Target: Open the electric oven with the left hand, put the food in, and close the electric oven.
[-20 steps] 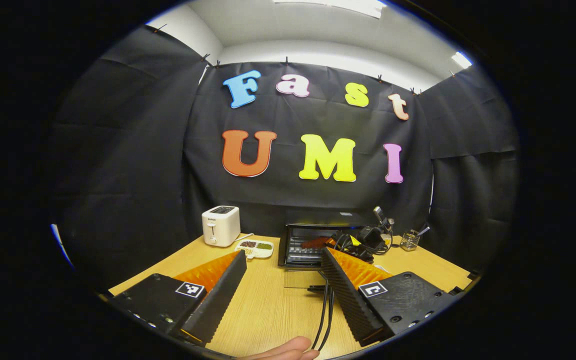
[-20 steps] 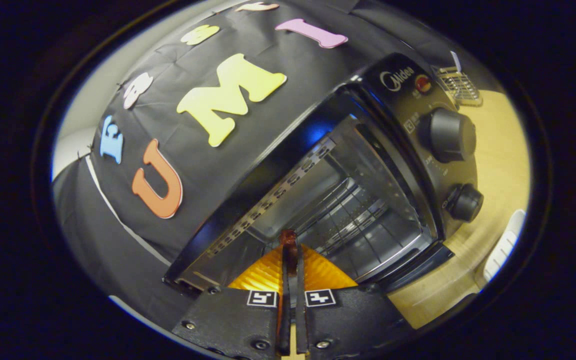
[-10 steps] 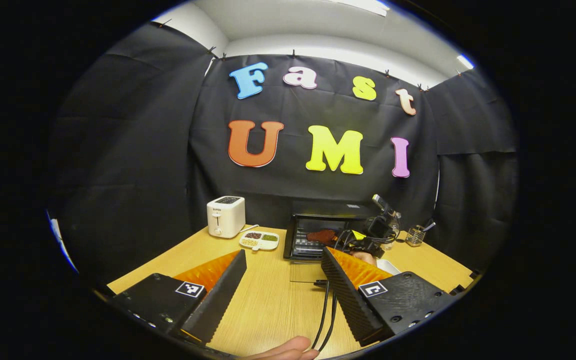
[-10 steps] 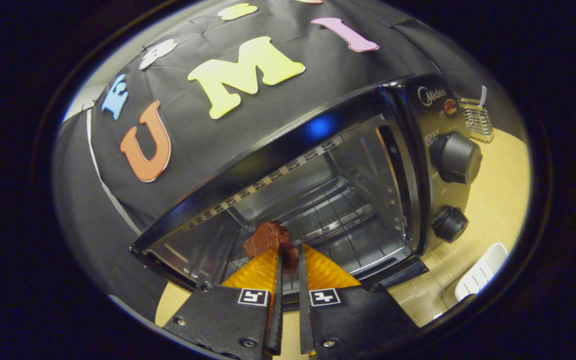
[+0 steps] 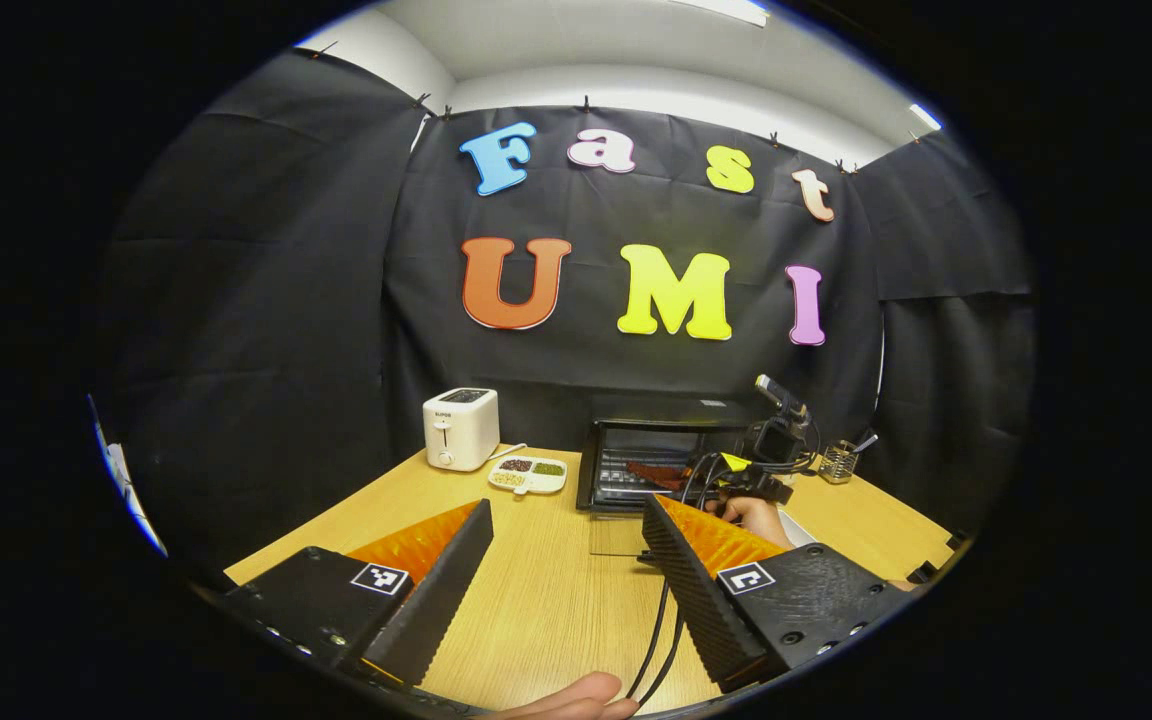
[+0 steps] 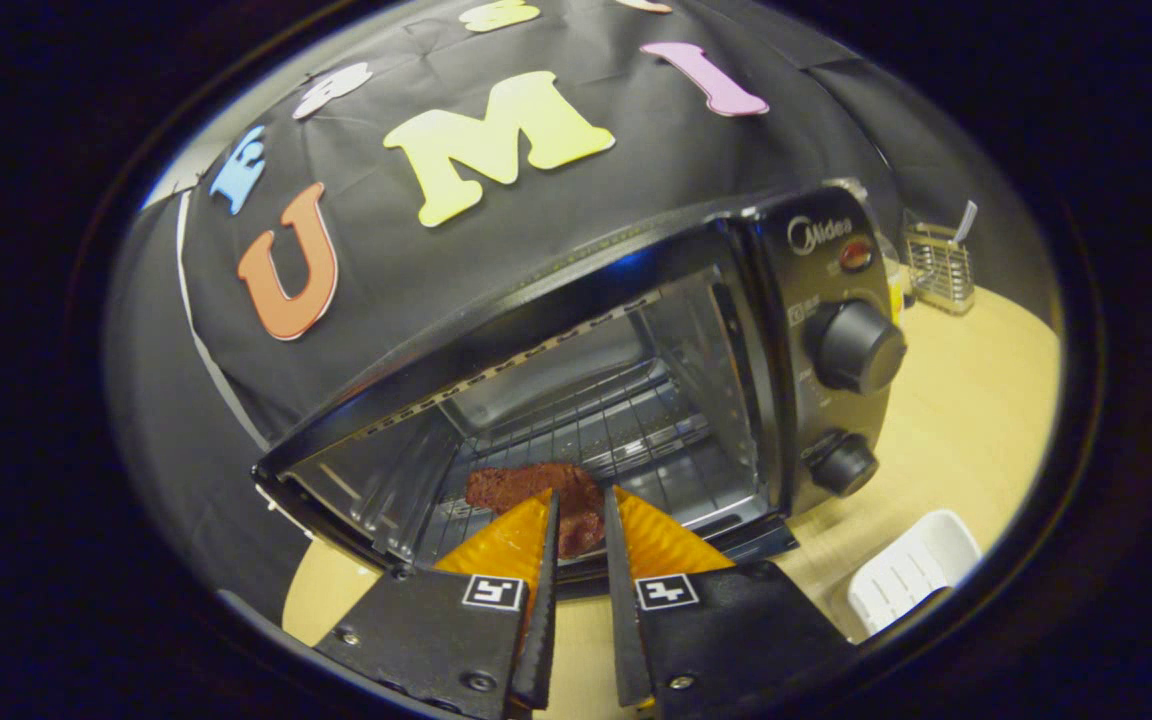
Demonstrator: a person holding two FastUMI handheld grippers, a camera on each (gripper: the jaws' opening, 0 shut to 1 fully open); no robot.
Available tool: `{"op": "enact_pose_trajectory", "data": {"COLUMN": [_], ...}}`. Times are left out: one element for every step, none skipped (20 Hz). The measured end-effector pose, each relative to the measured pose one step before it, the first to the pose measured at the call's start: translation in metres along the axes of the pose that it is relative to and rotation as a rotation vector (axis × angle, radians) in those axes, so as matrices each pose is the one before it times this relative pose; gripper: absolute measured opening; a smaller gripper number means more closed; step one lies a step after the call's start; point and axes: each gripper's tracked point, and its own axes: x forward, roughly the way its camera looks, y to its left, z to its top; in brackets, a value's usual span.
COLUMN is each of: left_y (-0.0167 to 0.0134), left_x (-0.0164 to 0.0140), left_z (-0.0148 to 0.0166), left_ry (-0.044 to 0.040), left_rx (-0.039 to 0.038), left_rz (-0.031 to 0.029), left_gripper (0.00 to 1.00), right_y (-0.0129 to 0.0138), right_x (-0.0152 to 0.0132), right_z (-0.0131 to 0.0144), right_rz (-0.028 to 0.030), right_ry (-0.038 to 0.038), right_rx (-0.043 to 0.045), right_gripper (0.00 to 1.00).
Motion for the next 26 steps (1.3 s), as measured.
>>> {"op": "enact_pose_trajectory", "data": {"left_y": [-0.00075,0.00045,-0.00028,0.0004,0.00265,0.00403,0.00023,-0.00207,-0.00282,-0.003,-0.00243,-0.00179,-0.00175,-0.00139,-0.00189,-0.00427,-0.00391,-0.004,-0.00357,-0.00289,-0.00411,-0.00575,-0.00736,-0.00815,-0.00801,-0.00722], "left_x": [-0.00027,-0.00139,0.00075,-0.00082,0.00001,0.00149,0.00062,0.00006,0.00204,0.00176,0.00278,0.00409,0.0047,0.00516,0.00526,0.00681,0.00579,0.00893,0.00716,0.00613,0.00737,0.00788,0.00942,0.00829,0.00784,0.00944], "left_z": [-0.00144,-0.00207,-0.00097,0.00013,0.00093,-0.00045,-0.00197,-0.00157,-0.00189,-0.00159,-0.00233,-0.00184,-0.00203,-0.00248,-0.00346,-0.00573,-0.00511,-0.0076,-0.00662,-0.00516,-0.00425,-0.00401,-0.00539,-0.00706,-0.00642,-0.00535], "left_ry": [0.00147,0.00287,0.00156,0.00018,-0.00361,-0.00165,0.00601,0.00411,0.00695,0.00843,0.01001,0.00865,0.00912,0.00967,0.01499,0.01665,0.01738,0.02063,0.02183,0.02148,0.0163,0.01078,0.01657,0.02106,0.02003,0.01625], "left_rx": [0.00016,0.00111,0.00346,0.00671,0.01264,0.02164,0.01898,0.01027,0.00297,-0.00058,-0.00275,-0.0013,0.00021,-0.00052,-0.00176,-0.00399,-0.00255,-0.003,-0.00211,-0.00469,-0.00439,-0.00544,-0.00416,-0.00134,0.00411,0.00516], "left_rz": [0.00002,0.00041,0.00248,0.00528,0.01807,0.019,0.00893,0.00001,-0.00507,-0.00923,-0.00802,-0.00714,-0.00483,-0.00068,-0.00257,-0.00812,-0.00822,-0.00557,-0.00307,0.00218,-0.00119,-0.00544,-0.01334,-0.01194,-0.01336,-0.01339], "left_gripper": [0.96,0.96,0.96,0.96,0.96,0.96,0.96,0.96,0.96,0.96,0.96,0.96,0.96,0.96,0.96,0.96,0.96,0.96,0.96,0.96,0.96,0.96,0.87,0.96,0.96,0.96], "right_y": [-0.00182,-0.00007,0.00121,0.00071,0.00102,0.00086,0.00056,0.0021,0.00264,0.00184,-0.00018,0.00128,0.00245,-0.00039,-0.00388,-0.00151,-0.0001,-0.00153,-0.00253,-0.00402,-0.00439,-0.00312,-0.00303,-0.00289,-0.00476,-0.00788], "right_x": [-0.00672,-0.00683,-0.00693,-0.00765,-0.00787,-0.00871,-0.0093,-0.01061,-0.01134,-0.01155,-0.01168,-0.01273,-0.01301,-0.01274,-0.01244,-0.01279,-0.01451,-0.01369,-0.01374,-0.01221,-0.01186,-0.01188,-0.01198,-0.01074,-0.01226,-0.01151], "right_z": [0.00049,0.00037,0.0003,0.00035,-0.00101,0.00096,0.00044,0.00112,0.00058,0.00232,0.0034,0.00524,0.00386,0.00452,0.00529,0.00486,0.00539,0.00802,0.00669,0.00807,0.00895,0.00878,0.00889,0.0104,0.0103,0.01078], "right_rz": [-0.00054,0.00343,0.0077,0.00938,0.00902,0.01099,0.01327,0.01811,0.02046,0.01693,0.0058,0.01145,0.01733,0.00647,-0.00489,0.00501,0.01101,0.00945,0.00451,-0.00071,-0.00076,0.00229,0.00037,0.00218,-0.00534,-0.01629], "right_ry": [-0.00287,0.00009,-0.00096,0.0,-0.0014,-0.00575,-0.00393,-0.00325,0.00022,-0.0052,-0.01103,-0.01174,-0.00869,-0.01077,-0.01484,-0.01192,-0.01225,-0.01662,-0.01545,-0.01699,-0.01769,-0.01624,-0.01271,-0.01844,-0.01662,-0.01678], "right_rx": [-0.03003,-0.02256,-0.01649,-0.01963,-0.02508,-0.02628,-0.02144,-0.01581,-0.01904,-0.01606,-0.01333,-0.01888,-0.02118,-0.01915,-0.01463,-0.01477,-0.00884,-0.00692,-0.01397,-0.0175,-0.01171,-0.00652,-0.00255,-0.00526,-0.00849,-0.00835], "right_gripper": [0.3,0.34,0.35,0.4,0.43,0.5,0.52,0.56,0.59,0.67,0.67,0.76,0.8,0.88,0.94,0.98,0.98,0.98,0.98,0.98,0.99,0.98,0.99,0.98,0.99,0.98]}}
